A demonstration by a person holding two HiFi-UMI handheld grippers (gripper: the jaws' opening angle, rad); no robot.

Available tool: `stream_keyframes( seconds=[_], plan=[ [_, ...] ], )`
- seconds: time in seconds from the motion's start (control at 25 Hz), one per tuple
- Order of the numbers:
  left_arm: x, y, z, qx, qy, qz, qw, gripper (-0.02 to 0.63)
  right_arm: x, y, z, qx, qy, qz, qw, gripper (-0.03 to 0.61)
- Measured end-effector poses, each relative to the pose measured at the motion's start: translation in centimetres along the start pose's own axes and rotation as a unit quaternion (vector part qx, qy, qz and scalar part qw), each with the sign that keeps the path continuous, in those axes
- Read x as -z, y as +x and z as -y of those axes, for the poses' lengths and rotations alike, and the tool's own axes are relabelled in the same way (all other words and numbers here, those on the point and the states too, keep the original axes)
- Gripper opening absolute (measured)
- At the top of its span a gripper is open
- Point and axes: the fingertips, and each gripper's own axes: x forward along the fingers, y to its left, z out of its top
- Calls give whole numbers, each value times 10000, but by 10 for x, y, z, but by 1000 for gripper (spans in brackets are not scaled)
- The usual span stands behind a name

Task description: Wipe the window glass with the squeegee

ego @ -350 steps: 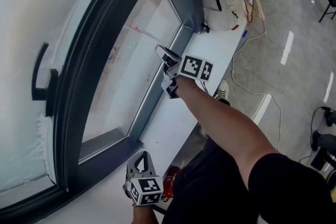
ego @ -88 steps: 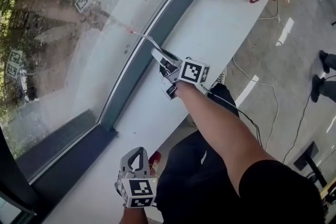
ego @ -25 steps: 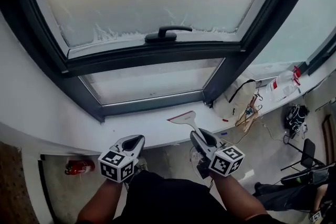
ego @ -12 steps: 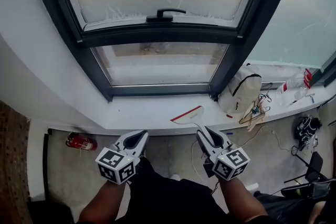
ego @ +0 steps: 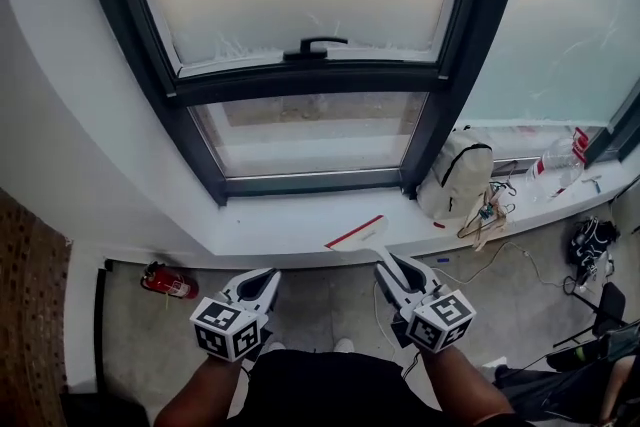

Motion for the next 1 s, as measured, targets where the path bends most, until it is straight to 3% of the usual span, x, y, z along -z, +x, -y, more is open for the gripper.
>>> stream_keyframes(
  seconds=[0.24, 0.52, 1.0],
  plan=[
    [0, -26, -11, 171, 162, 2, 9997, 0, 11, 7, -37, 148, -13, -17, 9999, 87],
    [-8, -44, -39, 227, 90, 130, 9996, 0, 8, 29, -73, 170, -66, -28, 9998, 87],
    [-2, -51, -53, 317, 145, 16, 9994, 0, 15, 28, -77, 510, 207, 35, 9985, 87]
  ],
)
